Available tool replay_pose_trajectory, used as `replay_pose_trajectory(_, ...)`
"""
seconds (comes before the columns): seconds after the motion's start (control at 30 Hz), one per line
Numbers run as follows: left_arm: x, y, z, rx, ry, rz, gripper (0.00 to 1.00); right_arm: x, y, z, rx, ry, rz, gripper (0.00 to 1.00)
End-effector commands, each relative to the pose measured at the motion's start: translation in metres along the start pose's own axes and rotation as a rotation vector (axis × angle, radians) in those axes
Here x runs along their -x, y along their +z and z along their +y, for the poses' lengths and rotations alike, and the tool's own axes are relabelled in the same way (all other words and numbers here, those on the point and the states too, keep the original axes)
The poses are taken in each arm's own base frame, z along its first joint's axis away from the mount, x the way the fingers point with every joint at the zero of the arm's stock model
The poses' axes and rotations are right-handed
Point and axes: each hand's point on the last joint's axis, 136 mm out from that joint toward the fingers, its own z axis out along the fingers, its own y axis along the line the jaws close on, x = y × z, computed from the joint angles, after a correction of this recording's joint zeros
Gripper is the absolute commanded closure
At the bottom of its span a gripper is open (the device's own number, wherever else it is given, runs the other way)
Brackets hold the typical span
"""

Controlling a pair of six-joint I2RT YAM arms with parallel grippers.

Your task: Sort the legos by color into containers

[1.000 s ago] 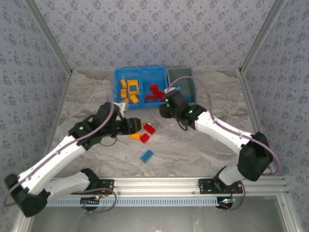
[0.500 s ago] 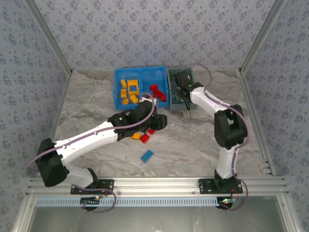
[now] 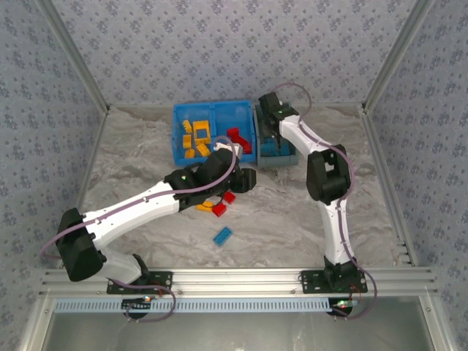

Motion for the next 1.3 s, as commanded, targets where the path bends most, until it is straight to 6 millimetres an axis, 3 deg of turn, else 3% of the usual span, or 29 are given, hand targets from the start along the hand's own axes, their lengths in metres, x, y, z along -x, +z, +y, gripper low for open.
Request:
replay_pose_trajectory(0.0, 0.013, -0.006, -0.012, -0.022, 0.017, -0.028, 0.40, -0.010, 0.014, -0.006, -0.024, -0.047, 0.061, 0.52)
replay_pose_trajectory(0.37, 0.011, -0.006, -0.012, -0.027, 0.015, -0.022, 0.40, 0.006, 0.011, -0.002, 0.019, -0.036, 0.039, 0.39)
replay_pose_trajectory(0.5, 0.012, -0.007, -0.011, -0.021, 0.014, -0.026, 0.41, 0.015, -0.003, 0.000, 0.030, -0.037, 0.017, 0.35)
replay_pose_trajectory(0.67, 0.013, -0.012, -0.005, 0.008, 0.016, -0.028, 0.40, 0.041, -0.045, -0.004, 0.045, -0.026, -0.071, 0.35)
replay_pose_trajectory(0.77, 0.008, -0.015, 0.005, 0.045, 0.009, -0.018, 0.40, 0.055, -0.083, -0.009, 0.055, -0.011, -0.139, 0.37)
replay_pose_trajectory(0.87, 0.001, -0.019, 0.019, 0.084, -0.006, 0.007, 0.40, 0.054, -0.128, -0.014, 0.079, 0.007, -0.211, 0.38)
replay_pose_trajectory(1.0, -0.017, -0.021, 0.041, 0.136, -0.017, 0.064, 0.39, 0.029, -0.194, -0.013, 0.148, 0.025, -0.314, 0.37)
replay_pose_trajectory(1.07, -0.026, -0.022, 0.052, 0.158, -0.008, 0.090, 0.39, 0.003, -0.222, -0.004, 0.220, 0.012, -0.343, 0.36)
replay_pose_trajectory(1.2, -0.044, -0.025, 0.078, 0.238, -0.017, 0.156, 0.38, -0.066, -0.271, 0.027, 0.388, -0.062, -0.374, 0.35)
replay_pose_trajectory(1.27, -0.056, -0.027, 0.095, 0.287, -0.062, 0.182, 0.37, -0.113, -0.279, 0.046, 0.478, -0.117, -0.343, 0.33)
